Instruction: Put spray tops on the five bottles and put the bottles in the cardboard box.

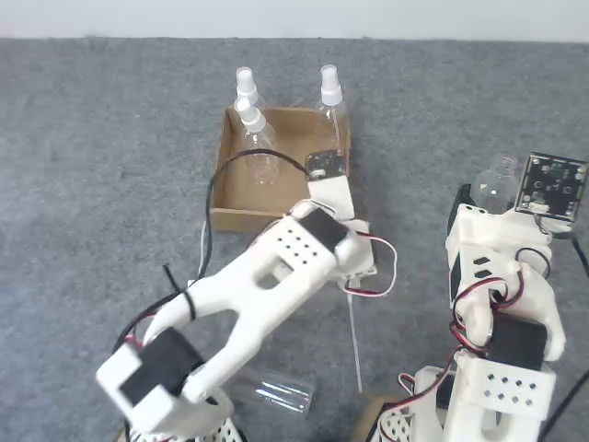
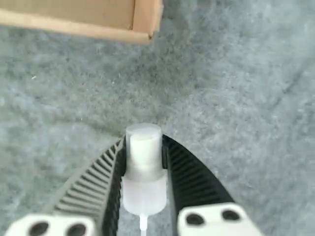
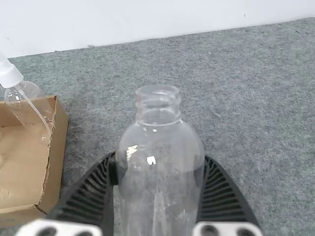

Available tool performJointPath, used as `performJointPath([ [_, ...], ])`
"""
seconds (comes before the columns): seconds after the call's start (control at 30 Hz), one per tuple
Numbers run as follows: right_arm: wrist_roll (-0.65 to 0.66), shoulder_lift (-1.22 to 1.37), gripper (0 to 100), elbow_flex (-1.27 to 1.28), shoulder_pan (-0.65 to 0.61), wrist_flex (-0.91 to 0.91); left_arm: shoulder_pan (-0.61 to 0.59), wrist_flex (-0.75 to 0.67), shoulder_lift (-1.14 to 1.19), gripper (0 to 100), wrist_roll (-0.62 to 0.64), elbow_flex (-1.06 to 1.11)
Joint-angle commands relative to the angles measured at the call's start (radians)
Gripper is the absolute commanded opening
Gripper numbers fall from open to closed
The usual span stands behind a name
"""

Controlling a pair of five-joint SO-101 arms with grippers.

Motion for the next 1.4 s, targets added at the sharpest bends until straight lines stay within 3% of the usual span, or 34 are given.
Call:
performJointPath([
  [0.0,-0.006,-0.022,7.0,-0.009,0.005,-0.028,-0.029,0.008,-0.143,1,-0.04,0.016],
  [0.27,-0.009,-0.027,7.0,0.017,0.002,-0.054,-0.048,0.008,-0.258,1,-0.041,0.071],
  [0.63,0.0,-0.027,6.9,0.068,-0.09,-0.099,-0.218,0.003,-0.462,1,-0.068,0.12],
  [1.0,0.06,-0.028,6.9,0.132,-0.177,-0.168,-0.281,-0.183,-0.779,1,-0.068,0.348],
  [1.37,0.064,-0.028,6.9,0.141,-0.243,-0.153,-0.377,-0.192,-0.974,1,-0.064,0.403],
])
